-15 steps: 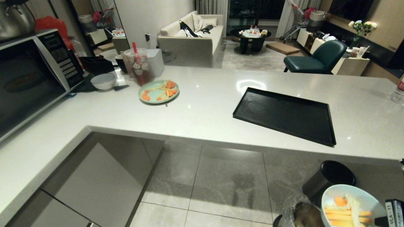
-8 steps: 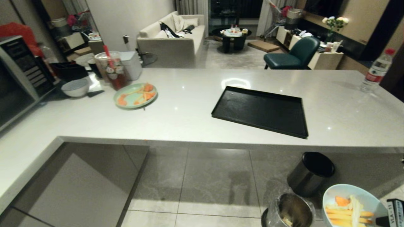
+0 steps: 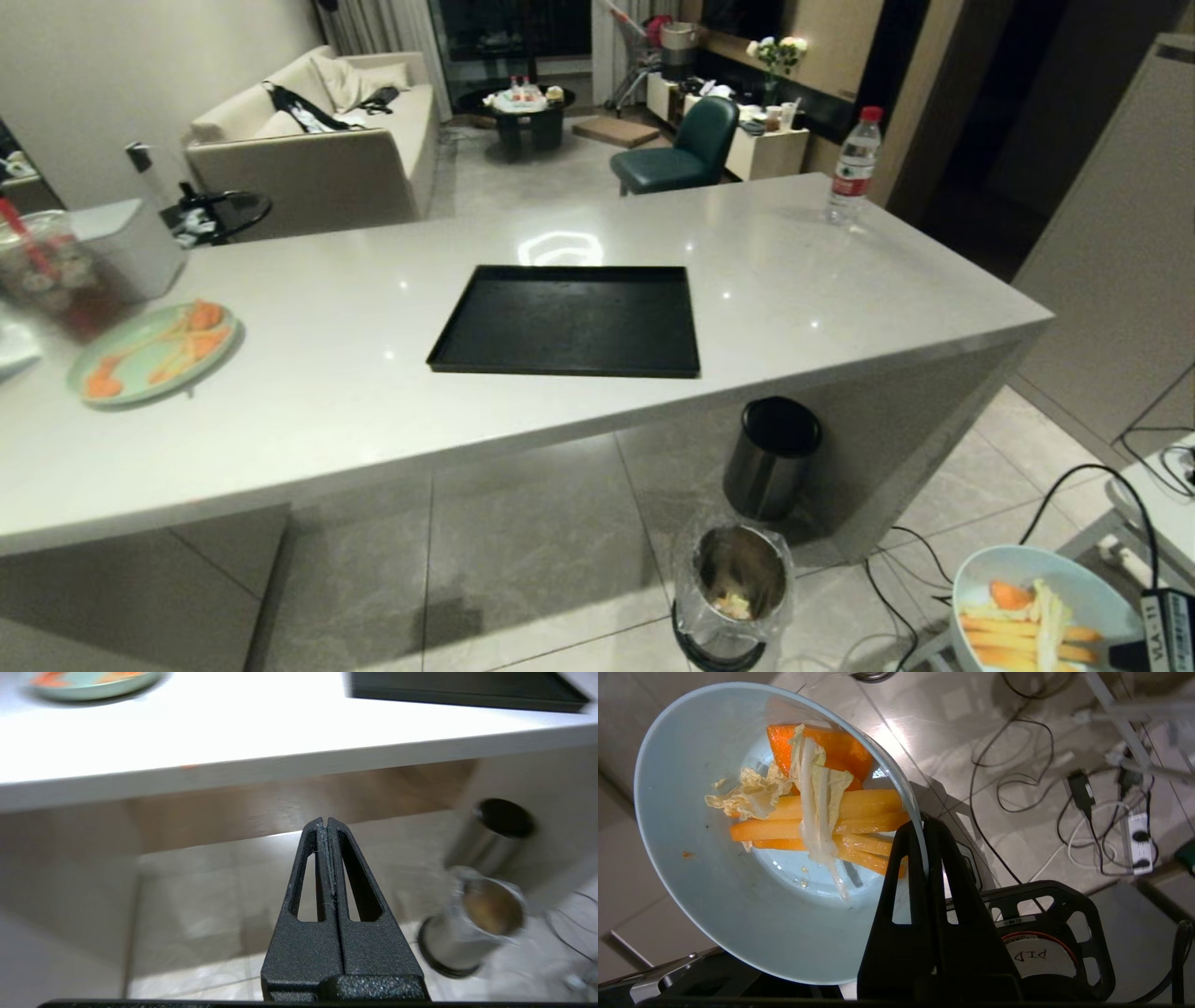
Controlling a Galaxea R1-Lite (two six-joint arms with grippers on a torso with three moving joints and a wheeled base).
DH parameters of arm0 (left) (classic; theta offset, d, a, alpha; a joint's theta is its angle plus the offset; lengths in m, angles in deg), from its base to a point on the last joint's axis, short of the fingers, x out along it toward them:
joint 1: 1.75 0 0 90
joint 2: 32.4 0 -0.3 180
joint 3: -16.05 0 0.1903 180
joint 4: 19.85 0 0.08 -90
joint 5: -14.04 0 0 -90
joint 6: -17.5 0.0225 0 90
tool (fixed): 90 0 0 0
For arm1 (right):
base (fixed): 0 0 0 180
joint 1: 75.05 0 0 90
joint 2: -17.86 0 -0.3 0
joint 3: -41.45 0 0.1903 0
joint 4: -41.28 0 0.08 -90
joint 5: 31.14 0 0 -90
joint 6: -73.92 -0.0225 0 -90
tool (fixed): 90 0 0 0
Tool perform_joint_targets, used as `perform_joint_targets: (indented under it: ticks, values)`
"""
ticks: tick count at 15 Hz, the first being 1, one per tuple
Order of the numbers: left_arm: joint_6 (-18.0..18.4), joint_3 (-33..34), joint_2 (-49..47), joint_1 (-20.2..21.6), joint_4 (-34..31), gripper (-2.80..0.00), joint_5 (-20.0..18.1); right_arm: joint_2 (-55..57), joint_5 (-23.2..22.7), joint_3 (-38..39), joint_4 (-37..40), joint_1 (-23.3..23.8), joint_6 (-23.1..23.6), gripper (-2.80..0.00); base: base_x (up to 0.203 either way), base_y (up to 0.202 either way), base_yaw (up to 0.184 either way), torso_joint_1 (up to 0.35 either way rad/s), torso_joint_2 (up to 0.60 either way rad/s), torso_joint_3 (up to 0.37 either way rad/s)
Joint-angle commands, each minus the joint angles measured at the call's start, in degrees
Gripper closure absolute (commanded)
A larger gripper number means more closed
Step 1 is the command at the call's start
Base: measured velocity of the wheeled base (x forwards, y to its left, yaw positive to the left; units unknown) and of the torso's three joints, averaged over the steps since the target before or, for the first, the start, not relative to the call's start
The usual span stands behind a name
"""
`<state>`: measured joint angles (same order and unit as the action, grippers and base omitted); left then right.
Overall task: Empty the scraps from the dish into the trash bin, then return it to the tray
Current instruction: Move the bowl over the trash can
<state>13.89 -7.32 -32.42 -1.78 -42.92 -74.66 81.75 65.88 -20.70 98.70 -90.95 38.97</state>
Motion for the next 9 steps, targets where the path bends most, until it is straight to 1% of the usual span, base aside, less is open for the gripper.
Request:
perform_joint_targets:
  ticks: [1, 4, 6, 7, 9]
  values:
    - [0.00, 0.00, -0.06, 0.02, 0.05, 0.00, 0.03, 0.11, 0.07, -0.01, 0.22, 0.04, -0.21, 0.00, 0.003, 0.009, -0.170, 0.002, 0.00, 0.001]
    - [-0.04, 0.00, -0.02, -0.05, 0.05, 0.00, 0.03, 0.09, 0.01, 0.02, 0.17, 0.00, -0.21, 0.00, 0.002, 0.007, -0.169, 0.002, 0.00, 0.002]
    - [-0.04, 0.00, -0.06, 0.02, 0.05, 0.00, 0.03, 0.09, 0.01, 0.02, -0.13, -0.01, -0.07, 0.00, 0.000, 0.003, -0.129, 0.002, 0.00, 0.001]
    - [-0.03, 0.00, 0.00, -0.01, 0.05, 0.00, 0.03, 0.09, 0.01, 0.02, -0.05, -0.01, -0.03, 0.00, -0.002, 0.001, -0.051, 0.003, 0.00, 0.004]
    - [-0.08, 0.00, -0.06, 0.02, 0.05, 0.00, 0.03, 0.09, 0.01, 0.11, 0.13, -0.01, 0.05, 0.00, 0.000, 0.000, 0.000, 0.000, 0.00, 0.000]
